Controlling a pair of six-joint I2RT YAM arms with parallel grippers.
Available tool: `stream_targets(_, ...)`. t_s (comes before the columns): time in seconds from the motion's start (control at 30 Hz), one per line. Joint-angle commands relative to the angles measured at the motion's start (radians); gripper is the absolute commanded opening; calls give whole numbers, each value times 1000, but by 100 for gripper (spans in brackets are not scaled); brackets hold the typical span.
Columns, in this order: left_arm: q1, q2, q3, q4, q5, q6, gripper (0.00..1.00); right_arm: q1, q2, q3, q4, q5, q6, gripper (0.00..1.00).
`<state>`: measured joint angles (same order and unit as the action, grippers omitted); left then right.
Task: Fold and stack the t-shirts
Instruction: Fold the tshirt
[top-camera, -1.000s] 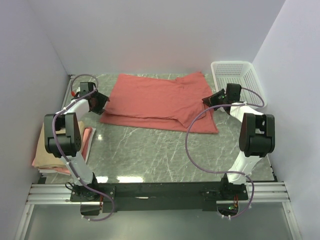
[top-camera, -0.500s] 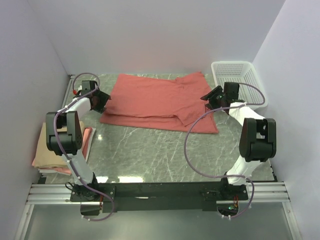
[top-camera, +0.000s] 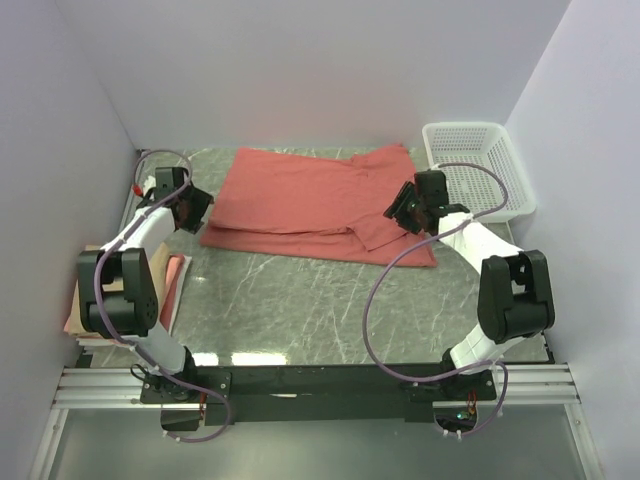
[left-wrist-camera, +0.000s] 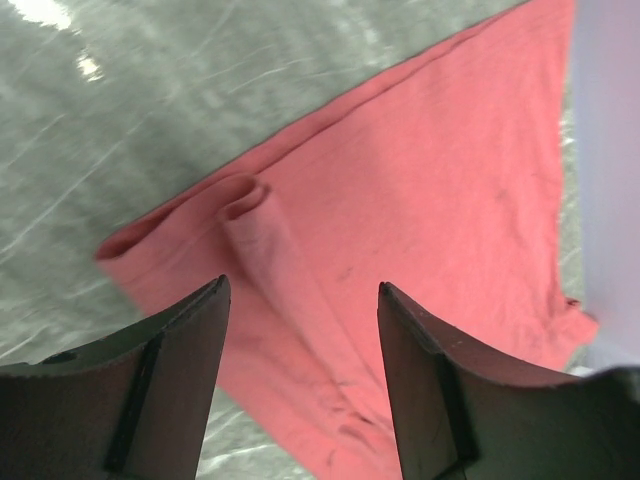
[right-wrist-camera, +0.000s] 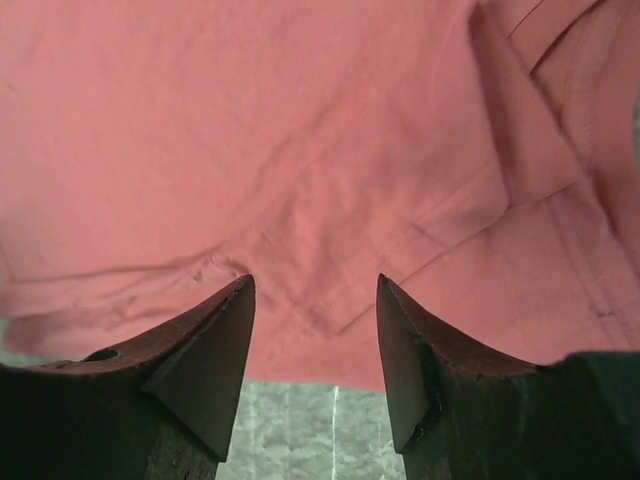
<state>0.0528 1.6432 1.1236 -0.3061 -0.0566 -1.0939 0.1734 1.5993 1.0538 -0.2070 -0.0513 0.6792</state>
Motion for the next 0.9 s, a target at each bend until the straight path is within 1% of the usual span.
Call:
stream_targets(0.0, -11, -23, -38, -2, -32, -24, 66, 31, 1, -8, 4, 31, -36, 59)
stream_targets(0.13, -31, 12, -22, -10, -38, -37, 66, 61, 11, -6, 6, 33, -41, 59)
stream_targets(0.27, -44, 82, 10, -14, -35, -50, 66, 78, 19, -5, 0, 38, -43, 59)
stream_targets(0.47, -45, 170, 79, -25, -31, -55, 65, 86, 11, -11, -3, 31, -55, 60)
stream_targets(0.7, -47, 265, 194, -13, -2, -58, 65, 97, 10, -17, 0, 22, -82, 60)
stream_targets(0.87, -45, 323, 243, 9, 20, -64, 62, 118, 19, -20, -2, 41, -107, 59)
